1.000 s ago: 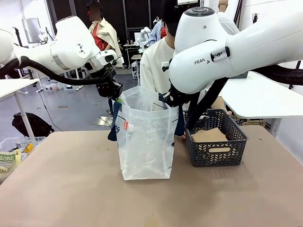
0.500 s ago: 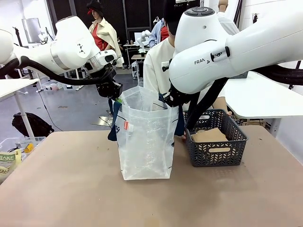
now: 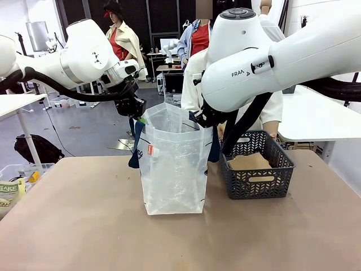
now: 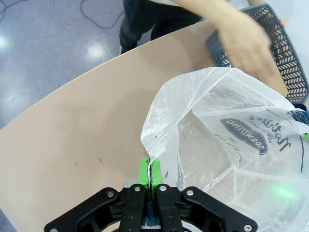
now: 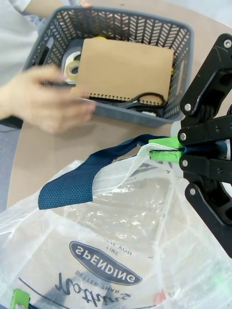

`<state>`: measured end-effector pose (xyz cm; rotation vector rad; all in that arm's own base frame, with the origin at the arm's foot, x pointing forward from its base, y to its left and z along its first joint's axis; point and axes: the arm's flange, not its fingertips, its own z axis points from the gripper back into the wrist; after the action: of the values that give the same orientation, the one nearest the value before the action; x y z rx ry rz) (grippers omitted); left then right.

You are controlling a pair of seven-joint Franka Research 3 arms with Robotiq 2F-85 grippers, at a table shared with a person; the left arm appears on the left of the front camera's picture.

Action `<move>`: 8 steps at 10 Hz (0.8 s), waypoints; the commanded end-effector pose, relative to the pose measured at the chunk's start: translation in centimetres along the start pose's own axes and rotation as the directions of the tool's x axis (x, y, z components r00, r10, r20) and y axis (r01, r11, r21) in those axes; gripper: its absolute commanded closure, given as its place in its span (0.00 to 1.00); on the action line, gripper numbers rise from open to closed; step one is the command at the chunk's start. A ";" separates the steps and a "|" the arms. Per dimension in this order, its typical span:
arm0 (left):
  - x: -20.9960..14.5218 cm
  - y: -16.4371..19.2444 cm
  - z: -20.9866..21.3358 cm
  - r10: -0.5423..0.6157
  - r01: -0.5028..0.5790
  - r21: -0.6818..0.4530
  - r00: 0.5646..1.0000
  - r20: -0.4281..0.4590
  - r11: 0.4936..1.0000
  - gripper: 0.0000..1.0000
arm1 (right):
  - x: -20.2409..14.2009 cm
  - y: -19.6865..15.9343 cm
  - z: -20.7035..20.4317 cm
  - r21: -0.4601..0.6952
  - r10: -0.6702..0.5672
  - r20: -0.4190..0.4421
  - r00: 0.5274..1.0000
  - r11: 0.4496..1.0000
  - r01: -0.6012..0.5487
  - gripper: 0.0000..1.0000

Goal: Transfer purchased items from the store into the shopping bag.
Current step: Move the Reusable shopping bag to the right side of the table.

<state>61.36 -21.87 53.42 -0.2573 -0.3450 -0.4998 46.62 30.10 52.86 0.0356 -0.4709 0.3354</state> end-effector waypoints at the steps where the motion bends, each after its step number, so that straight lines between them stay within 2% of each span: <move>1: 0.0 0.3 0.1 0.007 -0.007 0.000 1.000 0.004 1.000 1.00 | -0.2 -0.2 0.1 0.015 -0.006 -0.002 1.000 1.000 0.006 1.00; 8: 0.0 0.3 0.1 0.007 -0.007 0.000 1.000 0.004 1.000 1.00 | -0.2 -0.2 0.1 0.015 -0.006 -0.002 1.000 1.000 0.006 1.00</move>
<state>61.36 -21.87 53.42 -0.2574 -0.3450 -0.4998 46.62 30.10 52.86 0.0356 -0.4709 0.3354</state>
